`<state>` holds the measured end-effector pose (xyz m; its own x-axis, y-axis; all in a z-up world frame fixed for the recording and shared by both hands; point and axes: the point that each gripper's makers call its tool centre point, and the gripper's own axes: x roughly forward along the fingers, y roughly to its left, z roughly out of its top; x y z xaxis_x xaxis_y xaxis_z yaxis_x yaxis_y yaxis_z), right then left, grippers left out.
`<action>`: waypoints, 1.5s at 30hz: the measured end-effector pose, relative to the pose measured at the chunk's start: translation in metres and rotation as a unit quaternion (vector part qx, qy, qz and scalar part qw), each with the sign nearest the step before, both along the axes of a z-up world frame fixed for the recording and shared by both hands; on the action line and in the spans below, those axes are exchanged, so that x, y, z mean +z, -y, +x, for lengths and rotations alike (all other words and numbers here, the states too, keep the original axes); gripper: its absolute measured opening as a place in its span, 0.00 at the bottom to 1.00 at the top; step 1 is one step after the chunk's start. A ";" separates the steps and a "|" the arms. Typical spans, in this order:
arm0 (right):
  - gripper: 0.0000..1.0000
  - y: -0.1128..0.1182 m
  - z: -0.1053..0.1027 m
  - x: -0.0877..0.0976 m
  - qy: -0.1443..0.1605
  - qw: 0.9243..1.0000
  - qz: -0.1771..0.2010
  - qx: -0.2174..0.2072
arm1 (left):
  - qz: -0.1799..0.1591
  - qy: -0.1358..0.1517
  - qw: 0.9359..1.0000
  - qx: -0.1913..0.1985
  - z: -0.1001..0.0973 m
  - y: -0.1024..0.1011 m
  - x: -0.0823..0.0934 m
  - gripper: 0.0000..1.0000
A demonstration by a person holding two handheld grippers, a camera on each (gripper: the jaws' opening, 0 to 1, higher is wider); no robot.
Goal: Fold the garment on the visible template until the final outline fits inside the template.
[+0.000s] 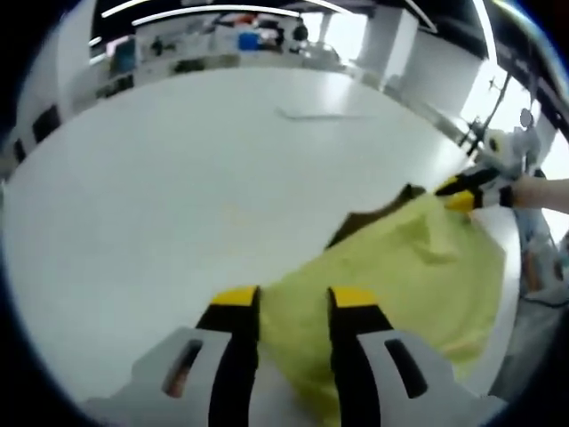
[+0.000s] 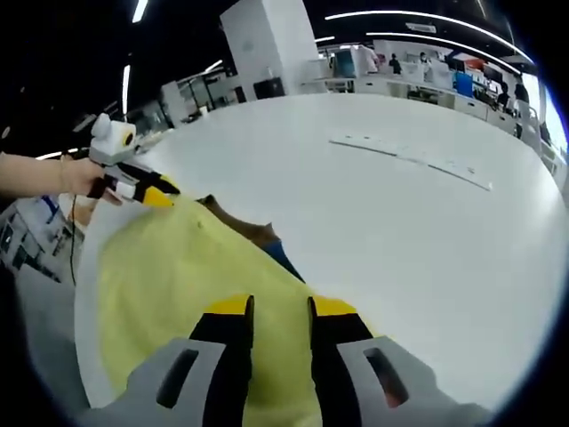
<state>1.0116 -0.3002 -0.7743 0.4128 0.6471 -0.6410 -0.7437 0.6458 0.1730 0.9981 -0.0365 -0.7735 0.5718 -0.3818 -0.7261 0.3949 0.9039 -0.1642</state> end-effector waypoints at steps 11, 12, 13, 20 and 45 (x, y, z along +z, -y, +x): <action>0.25 -0.001 0.004 0.010 0.029 0.998 -0.034 0.052 | 0.044 0.016 0.997 -0.057 0.004 0.009 0.009 0.34; 0.25 -0.004 0.003 0.011 0.031 0.997 -0.038 0.067 | 0.047 0.019 0.996 -0.071 0.004 0.016 0.011 0.34; 0.25 -0.010 0.002 0.012 0.033 0.995 -0.042 0.083 | 0.048 0.021 0.995 -0.080 0.004 0.020 0.012 0.34; 0.23 -0.061 -0.012 0.016 0.051 0.982 -0.043 0.175 | 0.023 0.046 0.990 -0.130 0.009 0.063 0.019 0.30; 0.02 -0.076 -0.007 -0.002 0.094 0.960 -0.094 0.247 | 0.048 0.046 0.978 -0.196 0.009 0.075 -0.001 0.00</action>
